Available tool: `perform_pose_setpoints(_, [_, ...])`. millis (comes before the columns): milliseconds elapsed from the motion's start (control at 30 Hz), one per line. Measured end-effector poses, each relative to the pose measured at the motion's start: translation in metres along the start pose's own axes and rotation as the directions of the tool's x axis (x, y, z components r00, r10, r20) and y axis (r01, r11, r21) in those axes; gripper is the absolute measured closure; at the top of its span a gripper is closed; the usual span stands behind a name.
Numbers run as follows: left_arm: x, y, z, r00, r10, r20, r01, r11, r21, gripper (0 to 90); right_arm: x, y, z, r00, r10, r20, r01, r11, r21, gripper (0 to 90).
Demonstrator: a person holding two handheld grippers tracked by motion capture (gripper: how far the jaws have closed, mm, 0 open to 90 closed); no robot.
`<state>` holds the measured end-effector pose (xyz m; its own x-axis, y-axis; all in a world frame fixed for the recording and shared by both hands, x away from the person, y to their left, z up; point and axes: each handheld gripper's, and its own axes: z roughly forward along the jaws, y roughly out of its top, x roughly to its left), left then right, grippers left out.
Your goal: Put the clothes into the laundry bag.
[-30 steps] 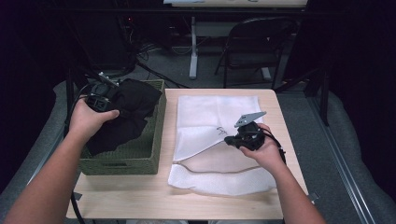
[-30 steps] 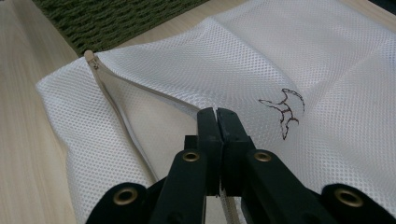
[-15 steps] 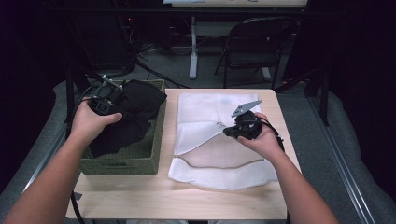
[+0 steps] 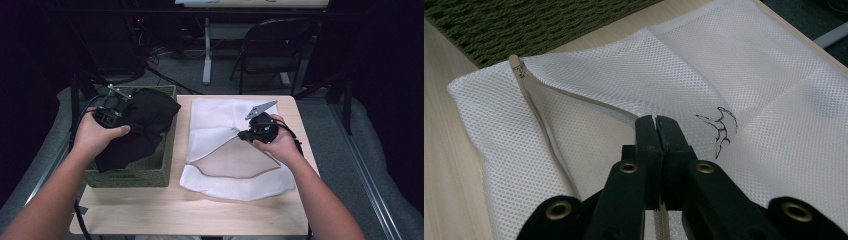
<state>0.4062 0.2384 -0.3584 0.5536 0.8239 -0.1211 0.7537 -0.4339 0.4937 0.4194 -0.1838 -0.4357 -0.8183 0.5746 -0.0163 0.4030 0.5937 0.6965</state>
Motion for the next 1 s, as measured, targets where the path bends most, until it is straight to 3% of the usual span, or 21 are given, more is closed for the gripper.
perform_pose_setpoints(433, [-0.028,-0.009,-0.001,0.9970,0.061,0.047,-0.060,0.9981,-0.012,61.8,-0.001,0.000,-0.002,1.0000,-0.001,-0.002,0.001,1.000,-0.006,89.2])
perform_pose_setpoints(1000, [-0.065,-0.016,0.007,0.9820,0.153,0.110,-0.152,0.9881,-0.023,61.7,-0.001,-0.001,-0.003,1.0000,0.006,-0.006,-0.006,1.000,-0.013,89.2])
